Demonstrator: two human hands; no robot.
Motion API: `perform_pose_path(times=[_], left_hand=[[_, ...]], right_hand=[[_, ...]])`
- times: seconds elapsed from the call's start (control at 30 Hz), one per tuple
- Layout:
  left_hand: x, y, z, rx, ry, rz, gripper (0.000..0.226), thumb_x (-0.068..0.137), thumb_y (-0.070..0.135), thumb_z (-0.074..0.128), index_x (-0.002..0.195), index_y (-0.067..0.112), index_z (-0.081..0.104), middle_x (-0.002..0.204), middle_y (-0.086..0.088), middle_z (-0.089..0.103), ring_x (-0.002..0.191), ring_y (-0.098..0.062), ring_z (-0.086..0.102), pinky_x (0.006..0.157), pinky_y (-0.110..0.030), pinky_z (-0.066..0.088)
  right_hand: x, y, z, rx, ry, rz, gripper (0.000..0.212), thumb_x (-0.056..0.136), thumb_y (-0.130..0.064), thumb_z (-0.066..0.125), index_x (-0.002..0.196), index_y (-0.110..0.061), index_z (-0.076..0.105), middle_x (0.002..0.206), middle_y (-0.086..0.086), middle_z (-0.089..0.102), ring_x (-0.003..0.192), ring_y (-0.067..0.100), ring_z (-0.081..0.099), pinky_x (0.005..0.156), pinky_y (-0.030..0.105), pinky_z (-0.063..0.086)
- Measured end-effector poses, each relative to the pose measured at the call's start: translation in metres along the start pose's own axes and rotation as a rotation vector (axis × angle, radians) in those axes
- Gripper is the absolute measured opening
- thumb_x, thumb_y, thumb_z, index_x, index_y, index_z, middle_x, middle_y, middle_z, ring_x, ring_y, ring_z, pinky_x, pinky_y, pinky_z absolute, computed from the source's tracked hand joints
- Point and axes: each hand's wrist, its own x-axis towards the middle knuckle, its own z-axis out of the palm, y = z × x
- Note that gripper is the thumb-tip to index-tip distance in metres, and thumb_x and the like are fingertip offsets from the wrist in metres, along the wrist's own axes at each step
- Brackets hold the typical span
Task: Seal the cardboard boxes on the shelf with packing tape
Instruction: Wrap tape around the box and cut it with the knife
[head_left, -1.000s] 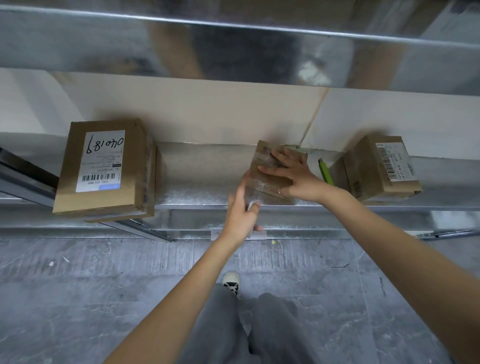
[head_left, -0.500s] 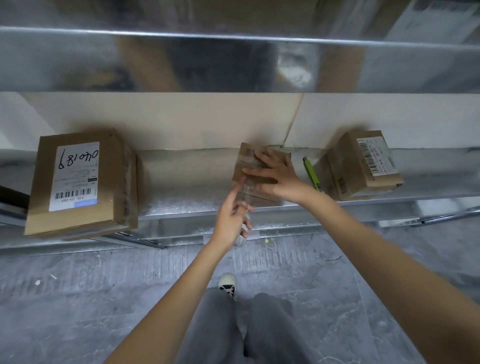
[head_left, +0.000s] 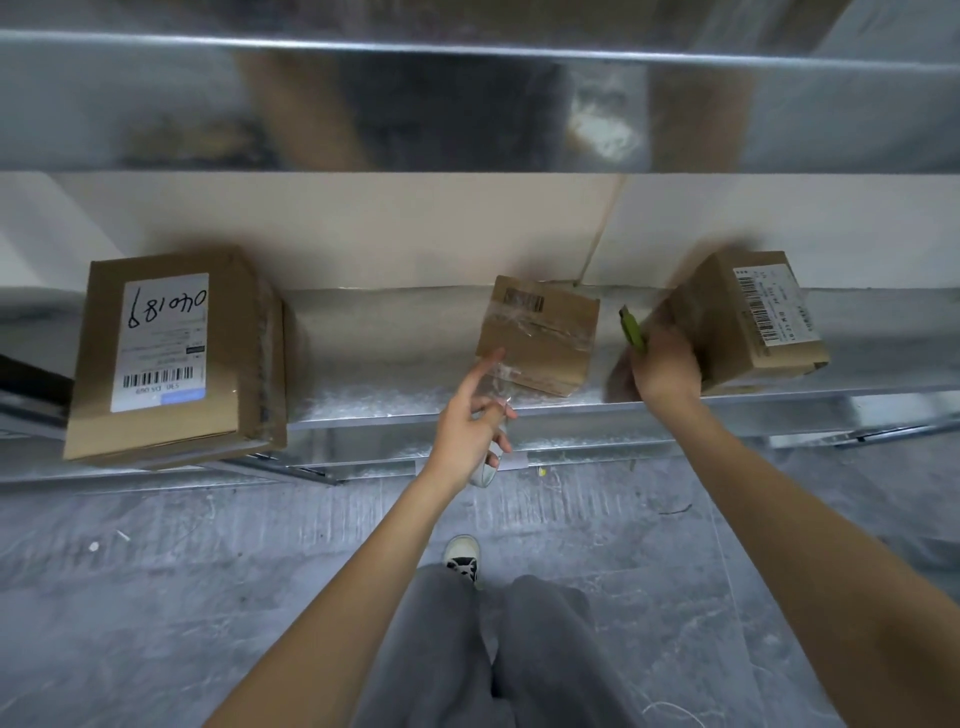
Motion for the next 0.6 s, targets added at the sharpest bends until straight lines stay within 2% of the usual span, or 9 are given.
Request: perform_pose_path(times=[0.1, 0.17, 0.23, 0.27, 0.3, 0.37, 0.47, 0.53, 0.6], left_hand=[[0.001, 0.000, 0.000, 0.015, 0.008, 0.019, 0.059, 0.098, 0.000, 0.046, 0.140, 0.042, 0.043, 0.095, -0.018, 0.065, 0.048, -0.012, 0.056, 0.039, -0.022, 0.040], [0.002, 0.000, 0.000, 0.025, 0.009, 0.031, 0.059, 0.098, -0.001, 0.046, 0.140, 0.040, 0.043, 0.091, -0.015, 0.066, 0.048, -0.012, 0.057, 0.038, -0.022, 0.039], [0.002, -0.001, 0.000, 0.037, 0.016, 0.045, 0.059, 0.097, -0.001, 0.047, 0.140, 0.039, 0.043, 0.091, -0.015, 0.066, 0.048, -0.014, 0.057, 0.038, -0.022, 0.039], [0.002, -0.002, 0.000, 0.047, 0.022, 0.051, 0.059, 0.097, -0.001, 0.046, 0.140, 0.039, 0.043, 0.092, -0.017, 0.066, 0.048, -0.015, 0.056, 0.038, -0.022, 0.038], [0.002, -0.001, 0.001, 0.055, 0.027, 0.056, 0.059, 0.097, 0.000, 0.046, 0.140, 0.040, 0.042, 0.092, -0.017, 0.067, 0.048, -0.016, 0.056, 0.038, -0.022, 0.038], [0.001, -0.001, 0.003, 0.069, 0.038, 0.057, 0.059, 0.097, 0.000, 0.045, 0.140, 0.041, 0.042, 0.093, -0.018, 0.066, 0.047, -0.017, 0.055, 0.038, -0.022, 0.038], [0.002, 0.000, 0.005, 0.082, 0.039, 0.044, 0.063, 0.096, -0.003, 0.042, 0.139, 0.042, 0.042, 0.093, -0.018, 0.066, 0.047, -0.019, 0.055, 0.037, -0.022, 0.036], [0.003, 0.000, 0.004, 0.090, 0.040, 0.032, 0.064, 0.095, -0.004, 0.043, 0.138, 0.042, 0.043, 0.092, -0.017, 0.066, 0.047, -0.021, 0.055, 0.037, -0.022, 0.036], [0.004, 0.000, 0.003, 0.106, 0.037, 0.034, 0.062, 0.096, -0.003, 0.044, 0.139, 0.042, 0.043, 0.092, -0.017, 0.067, 0.047, -0.022, 0.056, 0.040, -0.025, 0.039]], right_hand=[[-0.011, 0.003, -0.011, 0.140, 0.027, -0.053, 0.024, 0.094, -0.025, 0.052, 0.087, -0.002, 0.056, 0.077, 0.016, 0.059, 0.068, 0.034, 0.057, 0.059, 0.036, 0.047], [-0.025, 0.001, -0.028, 0.359, 0.155, -0.094, 0.022, 0.091, -0.019, 0.052, 0.077, -0.002, 0.052, 0.068, 0.014, 0.051, 0.058, 0.029, 0.049, 0.055, 0.036, 0.037], [-0.045, -0.009, -0.054, 0.464, 0.256, -0.225, 0.016, 0.088, -0.014, 0.051, 0.081, 0.000, 0.055, 0.066, 0.015, 0.049, 0.058, 0.029, 0.044, 0.055, 0.037, 0.032], [-0.058, -0.018, -0.066, 0.451, 0.239, -0.315, 0.014, 0.088, -0.011, 0.053, 0.089, 0.000, 0.061, 0.068, 0.013, 0.051, 0.060, 0.029, 0.046, 0.056, 0.036, 0.030], [-0.072, -0.027, -0.076, 0.406, 0.183, -0.408, 0.016, 0.089, -0.008, 0.055, 0.099, -0.002, 0.066, 0.072, 0.010, 0.055, 0.063, 0.028, 0.050, 0.057, 0.033, 0.029], [-0.103, -0.043, -0.085, 0.288, 0.051, -0.578, 0.023, 0.091, -0.010, 0.059, 0.112, -0.007, 0.069, 0.085, 0.009, 0.064, 0.074, 0.027, 0.059, 0.063, 0.029, 0.037], [-0.135, -0.059, -0.072, -0.010, -0.025, -0.704, 0.026, 0.097, -0.024, 0.053, 0.117, -0.020, 0.068, 0.096, 0.002, 0.061, 0.082, 0.027, 0.063, 0.067, 0.036, 0.050], [-0.142, -0.067, -0.060, -0.193, -0.016, -0.723, 0.026, 0.099, -0.026, 0.048, 0.116, -0.021, 0.067, 0.098, 0.002, 0.055, 0.080, 0.029, 0.064, 0.060, 0.035, 0.047], [-0.144, -0.074, -0.053, -0.274, 0.002, -0.719, 0.024, 0.097, -0.021, 0.050, 0.114, -0.019, 0.067, 0.101, 0.003, 0.054, 0.079, 0.030, 0.064, 0.055, 0.032, 0.039]])
